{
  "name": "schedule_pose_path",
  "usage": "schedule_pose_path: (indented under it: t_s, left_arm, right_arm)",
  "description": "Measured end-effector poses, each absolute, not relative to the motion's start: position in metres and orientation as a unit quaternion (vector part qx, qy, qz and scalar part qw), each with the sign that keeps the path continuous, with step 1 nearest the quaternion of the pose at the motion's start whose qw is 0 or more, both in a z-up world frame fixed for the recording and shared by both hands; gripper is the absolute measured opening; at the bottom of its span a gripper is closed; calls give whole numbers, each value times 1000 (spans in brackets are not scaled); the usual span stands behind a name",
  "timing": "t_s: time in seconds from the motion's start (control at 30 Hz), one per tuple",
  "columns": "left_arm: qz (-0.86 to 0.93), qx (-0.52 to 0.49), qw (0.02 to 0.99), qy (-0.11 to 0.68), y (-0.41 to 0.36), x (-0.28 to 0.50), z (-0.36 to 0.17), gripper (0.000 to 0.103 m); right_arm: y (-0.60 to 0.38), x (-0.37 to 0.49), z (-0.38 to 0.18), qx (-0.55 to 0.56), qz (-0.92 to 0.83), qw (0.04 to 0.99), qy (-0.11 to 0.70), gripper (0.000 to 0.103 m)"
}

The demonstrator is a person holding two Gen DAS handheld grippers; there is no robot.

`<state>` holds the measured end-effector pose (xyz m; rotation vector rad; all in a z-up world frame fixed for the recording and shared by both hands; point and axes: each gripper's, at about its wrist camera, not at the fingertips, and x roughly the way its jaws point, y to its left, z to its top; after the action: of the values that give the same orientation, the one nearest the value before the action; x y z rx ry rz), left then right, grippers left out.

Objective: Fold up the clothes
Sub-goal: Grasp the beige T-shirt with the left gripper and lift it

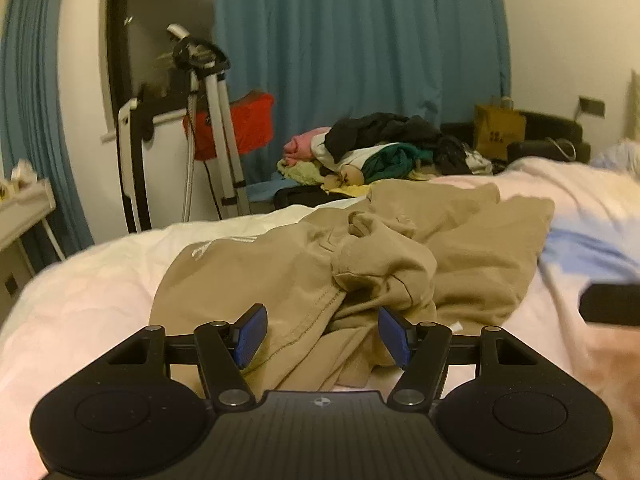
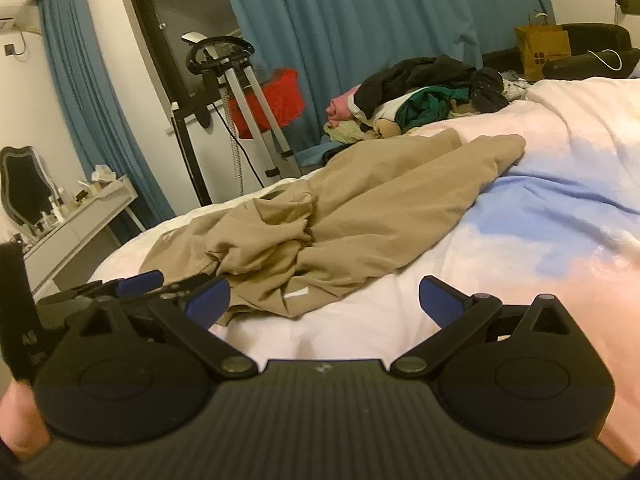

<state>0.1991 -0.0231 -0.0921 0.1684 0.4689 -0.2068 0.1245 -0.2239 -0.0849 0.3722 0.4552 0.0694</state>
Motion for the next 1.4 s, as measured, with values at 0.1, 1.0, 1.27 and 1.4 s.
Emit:
schedule_pose_path:
  t_s: [0.1,1.0,1.27,1.4]
  left_arm:
    - [-99,112,958,246,-29,219,-103,64]
    - [-117,-51,990,51,54,24,29,3]
    - [-109,-76,989,56,62,27,23,3]
    - [-99,-78,990,68,66,37,12,3]
  right_arm:
    - [-225,124,-85,180,31,957,226,102]
    - [-192,71,-62,158,65,969,178,103]
    - [-129,86,-85,80,130,964,217,103]
    - [-107,95,-96,39,124,967,217,103]
